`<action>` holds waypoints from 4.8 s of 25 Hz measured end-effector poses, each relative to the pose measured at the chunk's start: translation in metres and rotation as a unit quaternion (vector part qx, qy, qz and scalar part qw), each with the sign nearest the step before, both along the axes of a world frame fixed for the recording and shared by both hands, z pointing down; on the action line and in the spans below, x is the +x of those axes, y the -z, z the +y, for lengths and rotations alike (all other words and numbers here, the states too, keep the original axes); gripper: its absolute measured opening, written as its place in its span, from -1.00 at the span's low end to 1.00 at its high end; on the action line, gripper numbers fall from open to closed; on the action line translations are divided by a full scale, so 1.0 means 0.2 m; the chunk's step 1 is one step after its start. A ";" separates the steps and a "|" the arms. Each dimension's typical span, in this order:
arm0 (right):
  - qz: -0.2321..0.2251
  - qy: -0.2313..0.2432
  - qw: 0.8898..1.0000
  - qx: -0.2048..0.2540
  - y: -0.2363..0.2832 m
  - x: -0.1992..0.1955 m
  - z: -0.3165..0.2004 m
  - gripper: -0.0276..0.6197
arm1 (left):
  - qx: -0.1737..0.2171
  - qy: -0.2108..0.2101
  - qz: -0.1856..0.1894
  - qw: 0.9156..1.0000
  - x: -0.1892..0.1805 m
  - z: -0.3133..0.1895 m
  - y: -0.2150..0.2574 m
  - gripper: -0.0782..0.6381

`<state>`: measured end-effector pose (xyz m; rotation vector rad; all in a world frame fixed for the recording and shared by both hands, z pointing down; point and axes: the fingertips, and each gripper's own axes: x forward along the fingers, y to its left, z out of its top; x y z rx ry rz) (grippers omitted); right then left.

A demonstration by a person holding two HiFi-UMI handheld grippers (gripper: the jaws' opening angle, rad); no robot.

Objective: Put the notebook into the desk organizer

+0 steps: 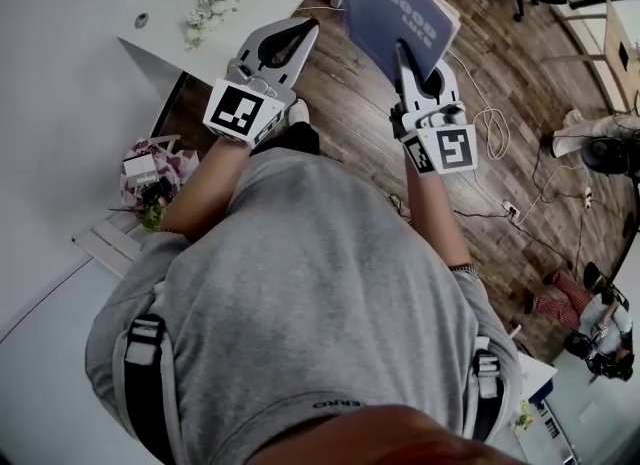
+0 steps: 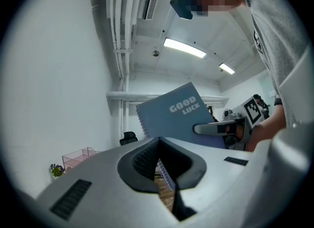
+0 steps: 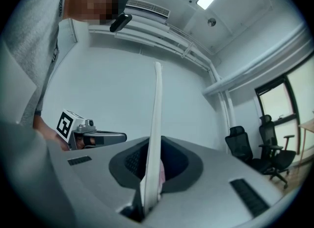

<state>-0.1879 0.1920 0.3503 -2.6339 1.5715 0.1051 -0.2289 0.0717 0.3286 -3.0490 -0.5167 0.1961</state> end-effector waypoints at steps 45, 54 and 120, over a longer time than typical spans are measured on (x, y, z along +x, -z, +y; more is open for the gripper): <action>-0.021 0.064 0.998 -0.006 -0.01 1.47 -0.34 -0.80 | -0.005 0.053 -0.026 0.998 1.41 -0.29 -0.01 -0.73; -0.031 0.122 0.992 -0.002 -0.04 1.76 -0.25 -0.80 | 0.001 0.126 -0.032 0.991 1.58 -0.19 -0.03 -0.73; -0.311 0.581 0.747 -0.086 -0.18 2.18 -2.09 -0.80 | -0.014 0.562 -0.018 0.827 1.85 -1.40 -0.06 -0.73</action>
